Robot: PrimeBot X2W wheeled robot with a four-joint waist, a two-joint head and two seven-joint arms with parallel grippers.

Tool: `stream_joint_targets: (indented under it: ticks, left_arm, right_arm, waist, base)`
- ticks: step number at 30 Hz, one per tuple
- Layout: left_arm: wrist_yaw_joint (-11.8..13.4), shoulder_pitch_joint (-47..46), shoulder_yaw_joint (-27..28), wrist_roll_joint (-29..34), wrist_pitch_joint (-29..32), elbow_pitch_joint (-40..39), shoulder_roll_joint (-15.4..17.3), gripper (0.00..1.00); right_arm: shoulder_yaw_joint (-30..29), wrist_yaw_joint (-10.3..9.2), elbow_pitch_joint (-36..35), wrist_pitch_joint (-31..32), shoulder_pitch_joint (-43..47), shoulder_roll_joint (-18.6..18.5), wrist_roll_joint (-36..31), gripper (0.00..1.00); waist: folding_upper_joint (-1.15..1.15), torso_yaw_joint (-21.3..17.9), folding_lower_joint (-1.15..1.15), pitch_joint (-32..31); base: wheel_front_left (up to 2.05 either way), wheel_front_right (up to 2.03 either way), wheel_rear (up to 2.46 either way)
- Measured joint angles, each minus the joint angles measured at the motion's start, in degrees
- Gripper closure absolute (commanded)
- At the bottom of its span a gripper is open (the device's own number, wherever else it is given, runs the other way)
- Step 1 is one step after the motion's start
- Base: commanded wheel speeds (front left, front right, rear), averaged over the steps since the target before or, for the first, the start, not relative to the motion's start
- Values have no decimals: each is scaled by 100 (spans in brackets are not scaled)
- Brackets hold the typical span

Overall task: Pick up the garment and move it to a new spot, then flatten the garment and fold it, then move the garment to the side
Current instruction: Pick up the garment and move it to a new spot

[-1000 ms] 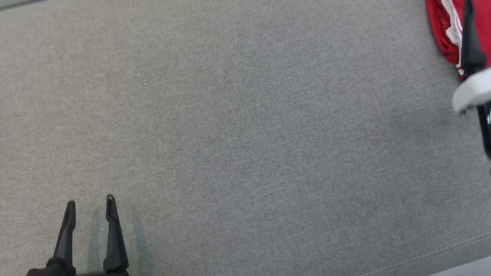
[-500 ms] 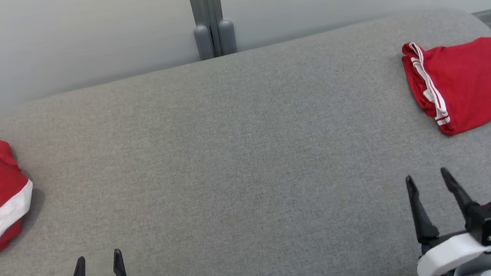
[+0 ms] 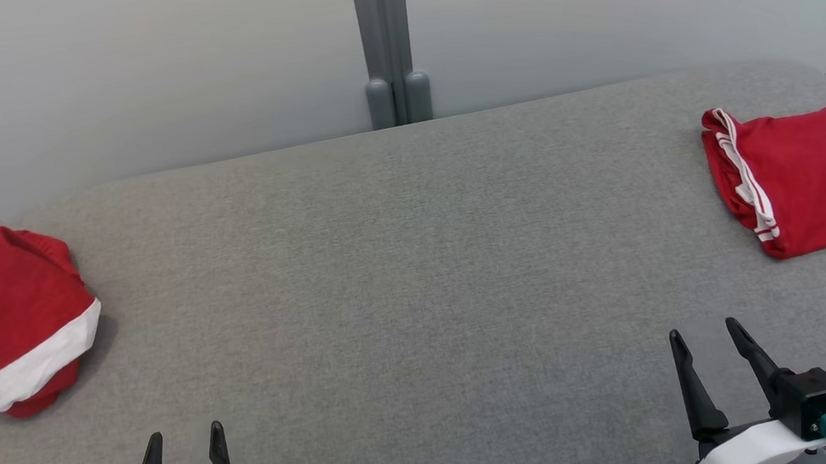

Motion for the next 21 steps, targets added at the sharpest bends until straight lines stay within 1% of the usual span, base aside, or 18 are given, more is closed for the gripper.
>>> stream_joint_targets:
  ticks: [5,12,17,21]
  left_arm:
    - [0,-34,-53,18,-1,-13,-3,0]
    - [27,37,5,-33,0,-25,-1,0]
    - [77,203,79,-132,0,-73,-1,0]
    - [105,208,81,-218,0,-163,0,0]
  right_arm:
    - [98,0,-8,0,41,1,78,0]
    - [474,0,54,0,-15,5,268,0]
    - [753,0,135,0,-202,7,261,0]
    - [793,0,163,0,-296,12,232,0]
  waist:
    - [0,362,0,9]
    - [0,1188,0,20]
    - [0,1803,0,32]
    - [0,2135,0,74]
  base:
    - [0,0,0]
    - [0,0,0]
    - [0,0,0]
    - [0,0,0]
